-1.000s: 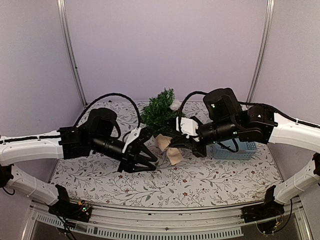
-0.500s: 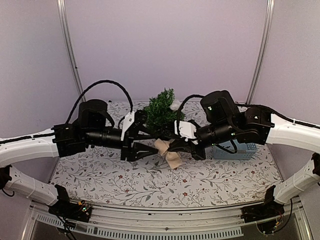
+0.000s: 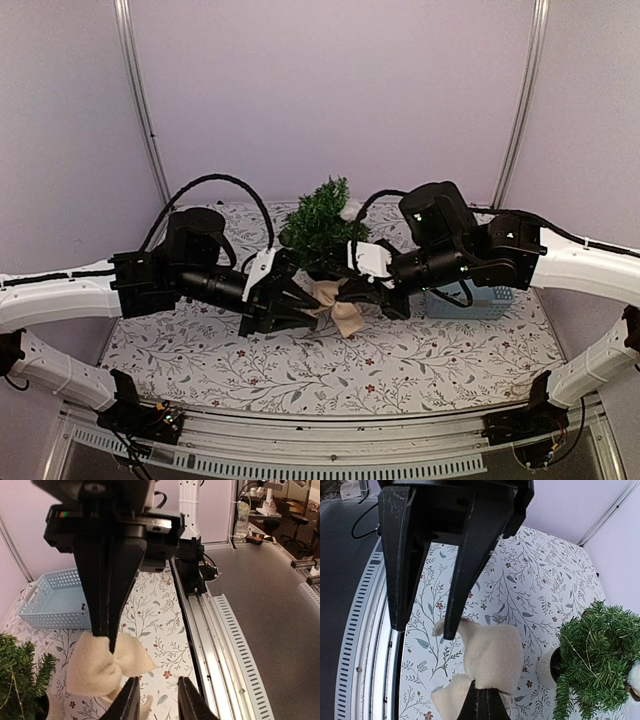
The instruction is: Decorate the small christmas tree
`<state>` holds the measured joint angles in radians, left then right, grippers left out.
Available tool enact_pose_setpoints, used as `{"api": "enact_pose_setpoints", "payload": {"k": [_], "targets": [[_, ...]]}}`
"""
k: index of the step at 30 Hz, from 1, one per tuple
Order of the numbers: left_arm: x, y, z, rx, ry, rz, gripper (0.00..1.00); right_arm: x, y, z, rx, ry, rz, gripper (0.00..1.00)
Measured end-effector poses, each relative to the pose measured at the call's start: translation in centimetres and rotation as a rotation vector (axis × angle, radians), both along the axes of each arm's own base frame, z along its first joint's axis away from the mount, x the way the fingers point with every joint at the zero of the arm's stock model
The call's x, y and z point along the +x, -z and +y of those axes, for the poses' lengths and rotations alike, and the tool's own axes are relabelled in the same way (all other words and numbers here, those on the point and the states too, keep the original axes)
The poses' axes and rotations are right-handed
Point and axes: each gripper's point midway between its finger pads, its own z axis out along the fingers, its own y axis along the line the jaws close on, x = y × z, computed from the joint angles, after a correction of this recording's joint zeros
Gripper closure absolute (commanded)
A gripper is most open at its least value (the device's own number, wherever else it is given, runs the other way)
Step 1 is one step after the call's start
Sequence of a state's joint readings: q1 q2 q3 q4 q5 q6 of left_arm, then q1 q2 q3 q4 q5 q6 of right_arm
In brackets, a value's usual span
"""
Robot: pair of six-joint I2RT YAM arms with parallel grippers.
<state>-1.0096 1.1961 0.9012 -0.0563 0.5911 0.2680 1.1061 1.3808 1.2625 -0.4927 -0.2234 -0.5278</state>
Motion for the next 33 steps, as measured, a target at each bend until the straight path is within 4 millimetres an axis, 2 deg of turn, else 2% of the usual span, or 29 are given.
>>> {"api": "enact_pose_setpoints", "payload": {"k": [4, 9, 12, 18, 20, 22, 26, 33], "targets": [[0.1, 1.8, 0.5, 0.07, -0.017, -0.005, 0.73, 0.1, 0.0, 0.0, -0.002, 0.007, -0.005, 1.0], [1.4, 3.5, 1.4, 0.157, -0.105, -0.024, 0.67, -0.1, 0.0, 0.0, 0.001, -0.003, 0.002, 1.0], [1.8, 2.4, 2.0, 0.137, -0.142, -0.052, 0.66, -0.4, 0.0, 0.1, 0.006, -0.016, 0.018, 1.0], [2.3, -2.1, 3.1, 0.031, -0.212, -0.118, 0.65, -1.0, 0.4, 0.5, 0.005, -0.043, 0.055, 1.0], [2.6, -2.5, 2.9, 0.027, -0.224, -0.123, 0.65, -1.0, 0.8, 0.6, -0.002, -0.047, 0.065, 1.0], [3.0, -2.5, 2.5, 0.035, -0.232, -0.123, 0.65, -1.0, 1.2, 0.8, -0.011, -0.05, 0.074, 1.0], [3.4, -1.1, 1.8, 0.07, -0.227, -0.102, 0.67, -1.2, 1.8, 0.9, -0.023, -0.054, 0.092, 1.0], [3.5, 0.8, 0.7, 0.103, -0.196, -0.063, 0.69, -1.5, 1.4, 1.1, -0.01, -0.066, 0.111, 1.0]]}}
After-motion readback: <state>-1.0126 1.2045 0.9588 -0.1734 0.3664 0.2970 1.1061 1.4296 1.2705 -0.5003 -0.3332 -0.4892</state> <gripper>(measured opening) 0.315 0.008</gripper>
